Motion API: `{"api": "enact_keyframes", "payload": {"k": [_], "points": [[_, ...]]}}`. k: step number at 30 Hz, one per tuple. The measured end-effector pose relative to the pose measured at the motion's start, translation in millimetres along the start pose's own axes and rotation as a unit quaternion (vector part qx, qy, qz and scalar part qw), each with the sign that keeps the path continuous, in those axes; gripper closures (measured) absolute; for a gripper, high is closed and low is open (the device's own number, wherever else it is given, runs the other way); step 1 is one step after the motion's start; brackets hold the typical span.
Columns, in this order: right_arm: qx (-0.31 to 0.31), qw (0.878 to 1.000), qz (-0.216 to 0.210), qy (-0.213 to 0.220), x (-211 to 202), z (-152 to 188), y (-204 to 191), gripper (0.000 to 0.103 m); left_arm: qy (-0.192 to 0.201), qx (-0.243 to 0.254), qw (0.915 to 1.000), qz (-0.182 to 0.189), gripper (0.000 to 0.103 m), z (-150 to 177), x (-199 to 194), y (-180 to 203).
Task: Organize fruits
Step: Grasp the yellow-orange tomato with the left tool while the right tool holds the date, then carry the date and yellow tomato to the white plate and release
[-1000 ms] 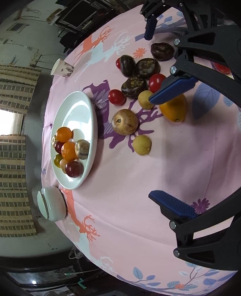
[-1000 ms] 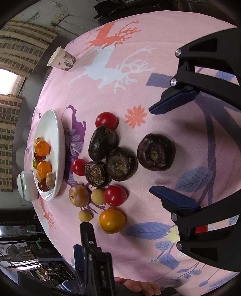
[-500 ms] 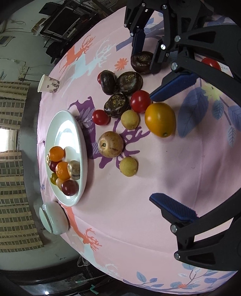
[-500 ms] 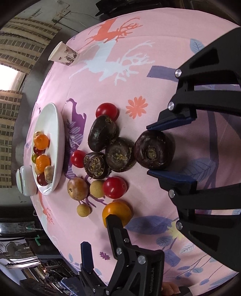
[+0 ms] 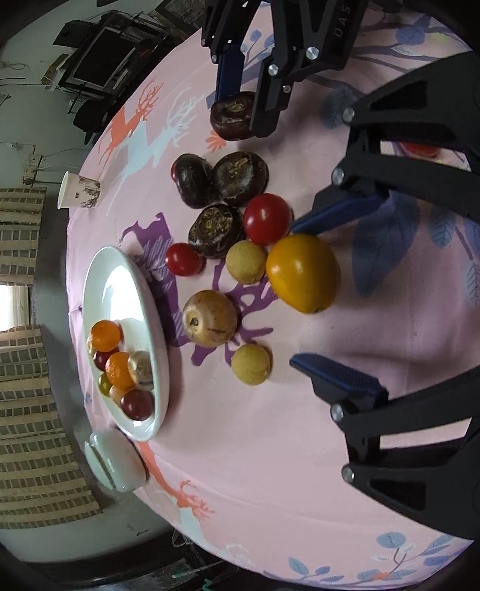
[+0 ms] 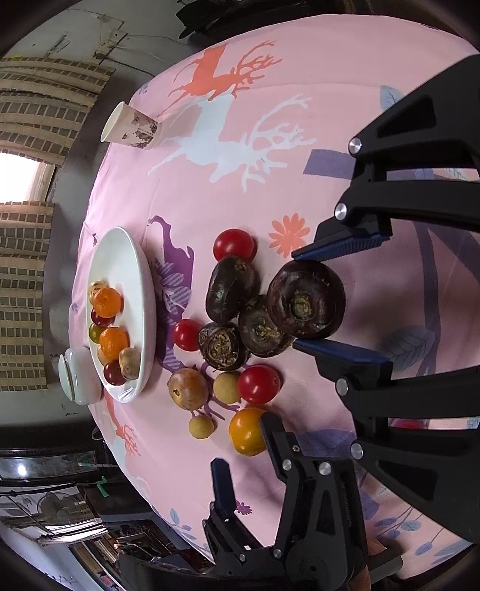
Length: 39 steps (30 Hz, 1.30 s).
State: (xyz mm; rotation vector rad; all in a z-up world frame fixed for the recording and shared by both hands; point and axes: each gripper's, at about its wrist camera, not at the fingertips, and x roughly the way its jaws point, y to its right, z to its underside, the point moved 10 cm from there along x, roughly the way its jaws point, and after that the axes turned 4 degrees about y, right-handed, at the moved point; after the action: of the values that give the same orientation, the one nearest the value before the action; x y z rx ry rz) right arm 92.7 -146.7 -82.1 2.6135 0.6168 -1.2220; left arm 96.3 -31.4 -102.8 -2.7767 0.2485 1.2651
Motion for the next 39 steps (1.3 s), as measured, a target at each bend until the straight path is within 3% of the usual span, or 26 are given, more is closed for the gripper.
{"api": "enact_keyframes", "payload": {"k": [2,5,9,15,19,22,29,34,39], "points": [[0.000,1.000,0.003,0.001,0,0,1,0.061,-0.010,0.005,0.9999,0.013,0.060,5,4,6],[0.000,1.000,0.001,0.000,1,0,1,0.061,0.003,0.035,0.9994,-0.006,0.060,6,2,11],[0.000,1.000,-0.002,0.005,-1,-1,-1,0.061,0.002,0.017,0.9998,0.010,0.060,4,-1,10],[0.018,1.000,-0.011,0.022,-6,-8,3,0.061,0.033,0.008,0.9994,-0.010,0.060,-10,-14,3],[0.050,0.998,-0.023,0.032,-9,-16,9,0.060,0.032,0.000,0.9995,-0.006,0.060,-19,-22,1],[0.059,0.996,-0.028,0.057,-19,-33,11,0.060,0.027,-0.008,0.9995,0.012,0.060,-32,-27,1],[0.060,0.993,-0.052,0.087,-19,-97,17,0.060,0.052,-0.029,0.9982,-0.001,0.061,-89,-28,-16],[0.112,0.987,-0.081,0.081,13,-142,28,0.060,0.047,-0.048,0.9977,-0.012,0.061,-125,0,-28],[0.161,0.980,-0.104,0.046,63,-164,34,0.060,0.021,-0.068,0.9974,-0.008,0.060,-134,36,-31]]}}
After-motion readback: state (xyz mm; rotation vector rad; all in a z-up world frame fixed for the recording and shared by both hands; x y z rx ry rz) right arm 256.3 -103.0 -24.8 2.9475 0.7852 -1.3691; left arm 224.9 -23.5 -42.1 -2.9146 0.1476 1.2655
